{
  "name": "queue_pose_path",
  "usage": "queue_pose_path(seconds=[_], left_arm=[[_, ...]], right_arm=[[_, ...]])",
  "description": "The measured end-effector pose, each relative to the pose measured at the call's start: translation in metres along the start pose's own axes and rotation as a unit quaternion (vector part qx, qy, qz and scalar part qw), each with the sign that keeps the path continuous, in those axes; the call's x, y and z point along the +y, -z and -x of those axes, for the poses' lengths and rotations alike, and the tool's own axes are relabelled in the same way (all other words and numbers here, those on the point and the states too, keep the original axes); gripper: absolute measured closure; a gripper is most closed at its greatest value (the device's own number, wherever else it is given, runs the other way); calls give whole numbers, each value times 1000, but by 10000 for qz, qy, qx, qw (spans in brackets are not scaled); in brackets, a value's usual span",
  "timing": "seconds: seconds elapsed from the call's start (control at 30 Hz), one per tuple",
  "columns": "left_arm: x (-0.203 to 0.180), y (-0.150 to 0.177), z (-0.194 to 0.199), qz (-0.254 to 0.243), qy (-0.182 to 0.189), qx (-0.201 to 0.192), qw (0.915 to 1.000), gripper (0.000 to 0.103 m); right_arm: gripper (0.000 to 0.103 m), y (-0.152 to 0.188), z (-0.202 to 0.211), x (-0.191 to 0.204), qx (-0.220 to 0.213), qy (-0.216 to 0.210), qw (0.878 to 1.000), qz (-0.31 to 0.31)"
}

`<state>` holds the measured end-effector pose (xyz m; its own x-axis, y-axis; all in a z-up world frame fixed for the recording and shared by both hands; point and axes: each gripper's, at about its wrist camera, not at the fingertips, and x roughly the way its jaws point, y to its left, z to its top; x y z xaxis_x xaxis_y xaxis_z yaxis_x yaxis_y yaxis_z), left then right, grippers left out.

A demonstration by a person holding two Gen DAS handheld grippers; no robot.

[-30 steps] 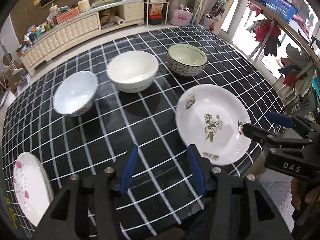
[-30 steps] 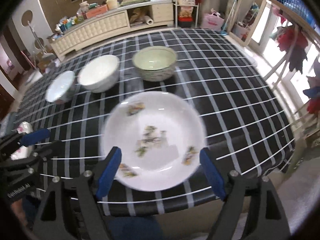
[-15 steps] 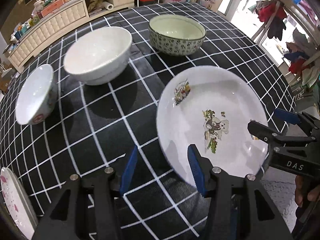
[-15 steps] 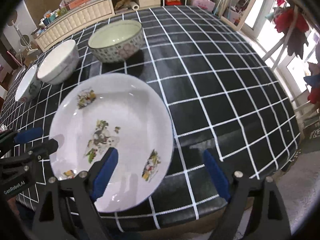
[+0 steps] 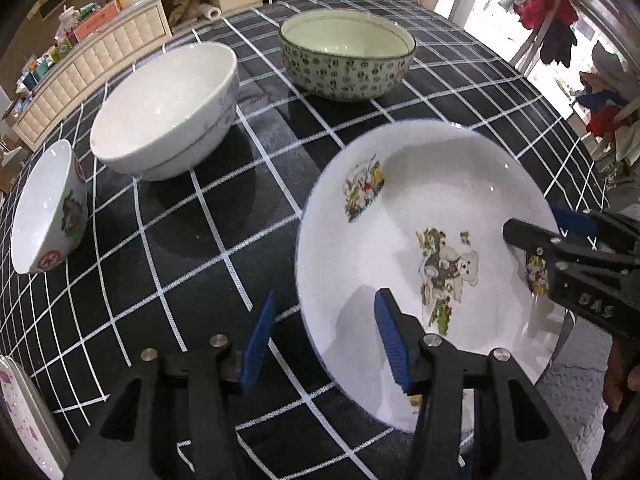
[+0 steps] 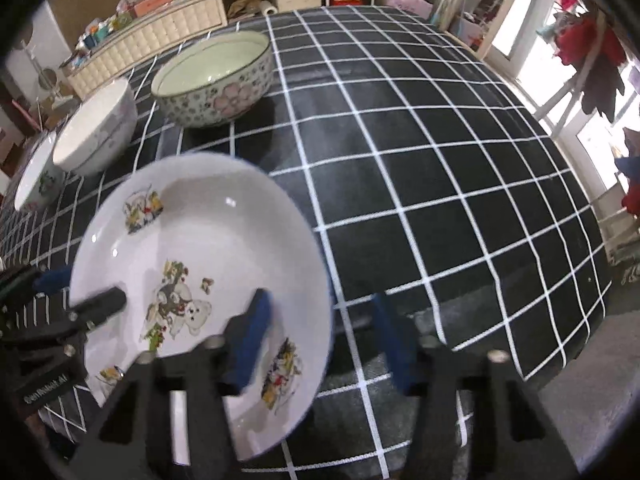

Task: Organize plates and bowls
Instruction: 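Carry the animal-print plate over and lower it onto the pink-flower plate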

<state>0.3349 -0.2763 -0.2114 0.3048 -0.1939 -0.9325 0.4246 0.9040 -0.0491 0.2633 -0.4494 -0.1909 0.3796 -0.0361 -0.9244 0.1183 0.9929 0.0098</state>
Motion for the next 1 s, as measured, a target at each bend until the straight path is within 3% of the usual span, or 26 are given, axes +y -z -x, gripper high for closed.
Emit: queue_pose_path(seconds=[0.13,0.27,0.37,0.67,1.0], left_arm=[[-8,0,2,-183,38,-44,9998,73],[-10,-1,2,-156,-105,-62,9998,75],[-3,-1,2,-101,-157,-61,9998,76],[32,16,31,118,-264,-206,9994,81],[92,54,67,601,-490,-310,9965,82]], right_arm=[[67,3,3,6,6,-176,9998,71],[68,4,7,5,-25,-168,9999,20],[76,9,10,2,-8,-356,9993,-135],[80,8,23,34,-97,-570,9983,5],[81,4,35,97,-179,-835,9955,407]])
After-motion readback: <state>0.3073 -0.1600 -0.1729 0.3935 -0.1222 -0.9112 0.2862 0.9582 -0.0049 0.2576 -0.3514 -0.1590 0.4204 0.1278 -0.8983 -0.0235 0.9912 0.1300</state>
